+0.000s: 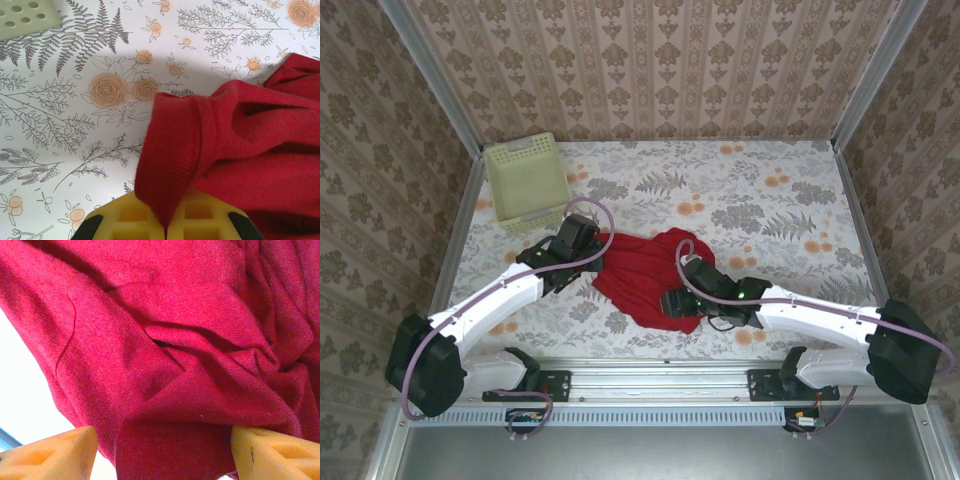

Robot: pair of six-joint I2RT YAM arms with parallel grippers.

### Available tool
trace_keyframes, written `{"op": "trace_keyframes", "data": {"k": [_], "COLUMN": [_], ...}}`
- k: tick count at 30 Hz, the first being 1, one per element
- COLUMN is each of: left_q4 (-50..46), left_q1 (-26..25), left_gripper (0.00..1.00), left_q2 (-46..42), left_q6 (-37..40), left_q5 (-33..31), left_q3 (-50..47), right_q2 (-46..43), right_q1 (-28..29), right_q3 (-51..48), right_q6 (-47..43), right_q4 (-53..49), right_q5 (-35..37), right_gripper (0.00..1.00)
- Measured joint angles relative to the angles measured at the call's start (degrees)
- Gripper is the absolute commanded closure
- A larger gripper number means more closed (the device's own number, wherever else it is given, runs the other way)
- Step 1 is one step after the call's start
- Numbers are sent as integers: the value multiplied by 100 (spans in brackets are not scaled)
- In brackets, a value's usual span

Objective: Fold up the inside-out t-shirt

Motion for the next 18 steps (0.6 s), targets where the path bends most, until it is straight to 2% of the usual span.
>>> {"op": "trace_keyframes", "data": {"k": [2, 6, 8, 9, 14, 16, 18], "left_q4": [2, 0, -17, -39, -439, -658, -887], "left_q1": [0, 0, 0, 0, 26, 83, 118], "left_gripper": [100, 100, 100, 100, 100, 100, 100], "left_q2": [0, 0, 0, 0, 39, 98, 131], "left_q6": [0, 0, 2, 2, 92, 179, 308], "left_q5": [0, -2, -2, -2, -4, -13, -59], "left_q3": [0, 0, 0, 2, 391, 841, 1513], "right_q2": [138, 205, 153, 85, -739, -1139, -1447], "right_q1": [48, 72, 81, 81, 81, 81, 79], "right_q3": [103, 197, 249, 284, 798, 1362, 2347], "right_q6": [20, 17, 0, -20, -262, -463, -706], "right_q4": [-50, -210, -402, -525, -1488, -2006, -2575], "right_q5": [142, 387, 516, 592, 942, 1095, 1335], "right_gripper": [49, 87, 97, 100, 100, 100, 100]}}
